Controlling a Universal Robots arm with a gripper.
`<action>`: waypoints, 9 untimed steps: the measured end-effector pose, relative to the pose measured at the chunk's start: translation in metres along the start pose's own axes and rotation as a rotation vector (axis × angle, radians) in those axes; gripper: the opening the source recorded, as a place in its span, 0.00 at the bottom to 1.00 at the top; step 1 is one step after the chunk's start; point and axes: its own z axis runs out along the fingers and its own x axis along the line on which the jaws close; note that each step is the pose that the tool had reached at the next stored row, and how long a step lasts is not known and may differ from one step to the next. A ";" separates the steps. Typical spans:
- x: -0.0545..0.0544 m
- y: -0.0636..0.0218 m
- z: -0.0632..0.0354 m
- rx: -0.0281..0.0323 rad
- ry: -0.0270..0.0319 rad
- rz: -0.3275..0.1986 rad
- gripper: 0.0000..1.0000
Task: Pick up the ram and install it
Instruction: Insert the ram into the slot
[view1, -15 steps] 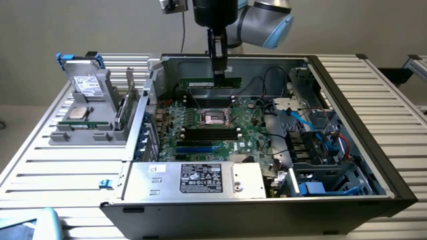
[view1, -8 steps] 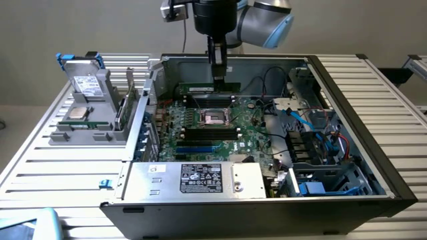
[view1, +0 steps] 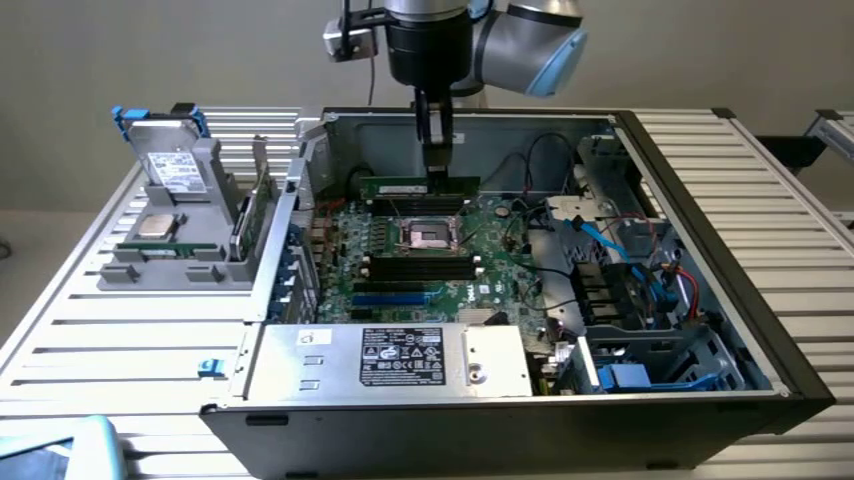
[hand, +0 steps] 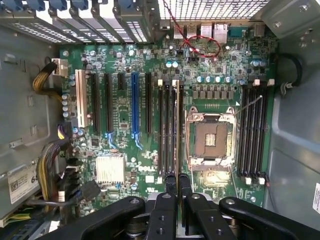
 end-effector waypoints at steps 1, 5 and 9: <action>0.000 0.0002 0.0018 -0.0001 0.0001 0.000 0.14; 0.001 0.0008 0.0092 0.0000 0.0000 0.000 0.14; 0.002 0.0016 0.0164 0.0000 0.0001 0.000 0.14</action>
